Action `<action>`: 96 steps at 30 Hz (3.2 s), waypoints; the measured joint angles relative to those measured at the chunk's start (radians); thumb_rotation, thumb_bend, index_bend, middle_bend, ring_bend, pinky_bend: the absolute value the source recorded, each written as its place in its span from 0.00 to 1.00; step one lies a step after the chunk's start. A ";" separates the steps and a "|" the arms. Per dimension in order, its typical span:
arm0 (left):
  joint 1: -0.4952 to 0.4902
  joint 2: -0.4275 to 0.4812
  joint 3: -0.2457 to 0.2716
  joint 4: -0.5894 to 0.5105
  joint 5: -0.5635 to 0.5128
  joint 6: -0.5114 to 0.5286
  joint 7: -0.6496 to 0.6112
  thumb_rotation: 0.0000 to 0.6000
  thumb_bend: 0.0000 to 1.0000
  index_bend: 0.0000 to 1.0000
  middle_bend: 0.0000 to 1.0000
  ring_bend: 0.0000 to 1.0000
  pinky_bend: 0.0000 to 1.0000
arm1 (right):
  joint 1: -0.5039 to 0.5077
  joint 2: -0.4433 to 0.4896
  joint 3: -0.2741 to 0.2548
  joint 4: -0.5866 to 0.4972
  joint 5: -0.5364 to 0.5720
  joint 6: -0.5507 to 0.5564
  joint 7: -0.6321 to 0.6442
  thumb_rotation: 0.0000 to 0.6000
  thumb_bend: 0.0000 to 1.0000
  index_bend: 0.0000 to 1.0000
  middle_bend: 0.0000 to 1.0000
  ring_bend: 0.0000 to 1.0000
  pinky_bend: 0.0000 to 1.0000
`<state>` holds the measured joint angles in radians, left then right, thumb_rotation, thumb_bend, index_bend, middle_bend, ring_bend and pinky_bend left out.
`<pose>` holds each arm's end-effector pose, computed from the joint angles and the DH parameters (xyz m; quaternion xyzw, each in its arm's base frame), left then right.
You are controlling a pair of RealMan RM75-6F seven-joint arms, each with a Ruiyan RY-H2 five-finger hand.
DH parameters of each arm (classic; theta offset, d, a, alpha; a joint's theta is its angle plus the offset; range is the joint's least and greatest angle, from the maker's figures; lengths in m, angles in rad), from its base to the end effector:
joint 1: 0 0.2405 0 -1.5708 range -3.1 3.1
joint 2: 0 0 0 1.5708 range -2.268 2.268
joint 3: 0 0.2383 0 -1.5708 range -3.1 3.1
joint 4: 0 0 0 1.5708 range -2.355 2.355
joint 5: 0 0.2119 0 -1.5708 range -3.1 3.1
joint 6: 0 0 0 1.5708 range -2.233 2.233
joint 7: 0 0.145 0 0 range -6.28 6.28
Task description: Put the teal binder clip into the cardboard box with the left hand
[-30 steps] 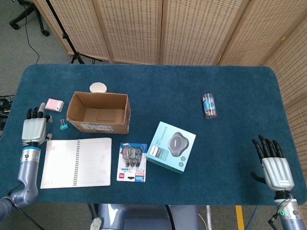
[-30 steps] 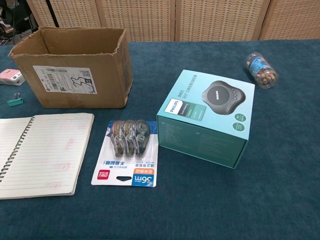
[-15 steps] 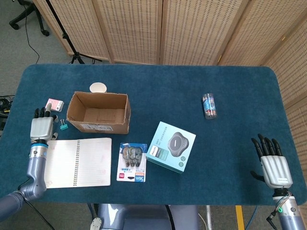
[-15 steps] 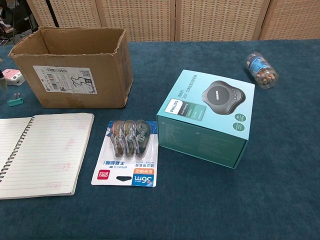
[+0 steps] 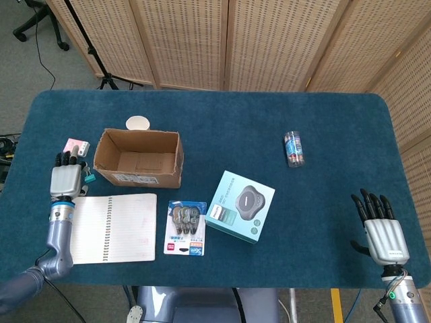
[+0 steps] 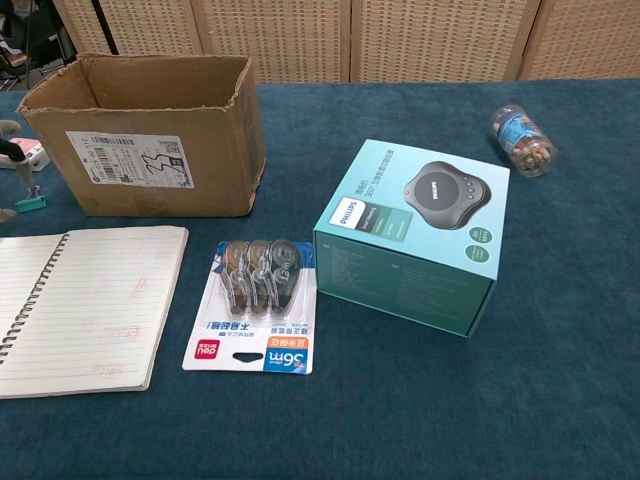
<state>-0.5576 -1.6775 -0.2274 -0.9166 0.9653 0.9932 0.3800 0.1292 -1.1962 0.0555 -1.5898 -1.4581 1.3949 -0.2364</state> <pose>-0.3082 0.3570 0.0298 -0.6149 -0.3897 -0.2245 0.6478 -0.2938 -0.1943 0.1185 0.6428 -0.3523 0.3170 0.6018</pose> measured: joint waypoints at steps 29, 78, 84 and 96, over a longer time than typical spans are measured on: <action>-0.018 -0.100 -0.023 0.156 -0.001 -0.031 -0.002 1.00 0.33 0.52 0.00 0.00 0.00 | -0.003 0.003 -0.011 0.003 -0.028 0.016 0.023 1.00 0.16 0.02 0.00 0.00 0.00; 0.054 0.151 -0.062 -0.282 0.108 0.226 0.065 1.00 0.42 0.64 0.00 0.00 0.00 | -0.006 0.011 -0.012 0.003 -0.034 0.023 0.053 1.00 0.16 0.02 0.00 0.00 0.00; 0.071 0.239 -0.077 -0.444 0.113 0.269 0.089 1.00 0.42 0.64 0.00 0.00 0.00 | -0.006 0.011 -0.011 0.004 -0.035 0.024 0.058 1.00 0.16 0.02 0.00 0.00 0.00; 0.082 0.370 -0.107 -0.699 0.128 0.365 0.165 1.00 0.42 0.64 0.00 0.00 0.00 | -0.008 0.013 -0.015 0.002 -0.045 0.029 0.062 1.00 0.16 0.02 0.00 0.00 0.00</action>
<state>-0.4760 -1.3079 -0.3345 -1.6155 1.0938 1.3583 0.5451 0.1212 -1.1831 0.0404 -1.5882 -1.5034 1.4238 -0.1747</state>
